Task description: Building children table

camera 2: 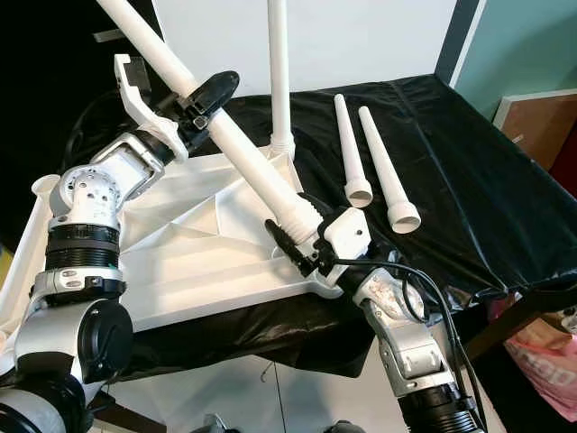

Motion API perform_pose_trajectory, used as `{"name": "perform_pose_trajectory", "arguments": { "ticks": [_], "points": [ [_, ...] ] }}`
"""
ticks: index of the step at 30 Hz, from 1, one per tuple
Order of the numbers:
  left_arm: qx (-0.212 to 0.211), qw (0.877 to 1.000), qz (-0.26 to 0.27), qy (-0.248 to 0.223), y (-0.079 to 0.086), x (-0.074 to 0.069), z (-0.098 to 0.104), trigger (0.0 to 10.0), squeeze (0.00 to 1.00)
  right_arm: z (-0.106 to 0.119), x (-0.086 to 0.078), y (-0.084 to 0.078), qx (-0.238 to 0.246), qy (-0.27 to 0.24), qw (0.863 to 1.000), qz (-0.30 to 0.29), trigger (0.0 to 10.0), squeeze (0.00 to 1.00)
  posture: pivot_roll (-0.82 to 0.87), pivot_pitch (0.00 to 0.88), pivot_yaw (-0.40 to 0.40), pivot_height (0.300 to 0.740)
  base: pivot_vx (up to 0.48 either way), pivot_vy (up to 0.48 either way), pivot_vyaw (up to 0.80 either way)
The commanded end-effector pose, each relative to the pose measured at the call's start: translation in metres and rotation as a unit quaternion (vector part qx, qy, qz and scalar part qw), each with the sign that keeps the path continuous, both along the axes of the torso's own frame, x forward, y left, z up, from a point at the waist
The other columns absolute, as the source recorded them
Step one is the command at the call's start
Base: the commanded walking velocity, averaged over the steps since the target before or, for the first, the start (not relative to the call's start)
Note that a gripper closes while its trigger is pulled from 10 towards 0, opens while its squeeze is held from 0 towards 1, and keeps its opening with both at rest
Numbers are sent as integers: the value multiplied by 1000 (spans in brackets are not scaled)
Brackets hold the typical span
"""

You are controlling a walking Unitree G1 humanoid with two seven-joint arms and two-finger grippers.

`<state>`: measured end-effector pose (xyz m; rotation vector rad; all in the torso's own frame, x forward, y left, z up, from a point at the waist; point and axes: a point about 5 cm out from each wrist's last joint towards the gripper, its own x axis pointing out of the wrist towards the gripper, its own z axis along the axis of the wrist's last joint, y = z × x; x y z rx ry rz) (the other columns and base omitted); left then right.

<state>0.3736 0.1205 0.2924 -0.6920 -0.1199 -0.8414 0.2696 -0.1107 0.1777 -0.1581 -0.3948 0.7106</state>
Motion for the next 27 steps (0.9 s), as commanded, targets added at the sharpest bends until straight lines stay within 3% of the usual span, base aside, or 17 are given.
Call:
{"name": "perform_pose_trajectory", "arguments": {
  "ticks": [1,5,6,12,13,15,16,17,18,19,20,27],
  "points": [
    [-6,996,-64,-56,-9,-6,12,0,0,-3,-1,4,-10,7,1000,6,10000,0,-206,26,58,740,0,0,0],
    [-9,997,-60,-53,-8,-4,13,0,0,-4,-1,3,-4,16,1000,1,10000,39,-201,26,57,740,0,0,0],
    [-9,997,-55,-50,-7,-3,14,0,0,-5,-1,2,1,23,1000,1,10000,1000,-197,28,57,740,0,0,0],
    [11,997,-40,-59,-5,-2,16,0,0,-6,0,-1,8,33,999,-4,10000,1000,-191,28,57,740,0,0,0],
    [21,997,-30,-65,-5,-2,17,627,0,-6,1,-3,11,34,999,-10,10000,1000,-186,26,57,740,0,0,0],
    [36,996,-21,-73,-4,-2,18,196,0,-6,2,-5,13,38,999,-17,10000,1000,-183,25,56,740,0,0,0],
    [56,995,-9,-85,-3,-3,18,7412,0,-7,3,-7,11,40,999,-23,10000,1000,-181,23,57,740,0,0,0],
    [56,995,-9,-85,-3,-3,18,7412,0,-7,3,-7,11,40,999,-23,10000,1000,-181,23,57,740,0,0,0],
    [71,993,-1,-92,-4,-4,19,10000,0,-7,4,-7,9,42,999,-27,10000,671,-181,23,57,740,0,0,0],
    [71,993,-1,-92,-4,-4,19,10000,0,-7,4,-7,9,42,999,-27,10000,671,-181,23,57,740,0,0,0],
    [87,990,7,-108,-6,-6,21,10000,0,-8,6,-6,7,48,998,-30,10000,0,-179,20,58,740,0,0,0],
    [172,971,51,-158,-28,-11,17,10000,0,-9,15,9,7,75,996,-36,10000,0,-171,12,50,740,0,0,0]
  ]
}}
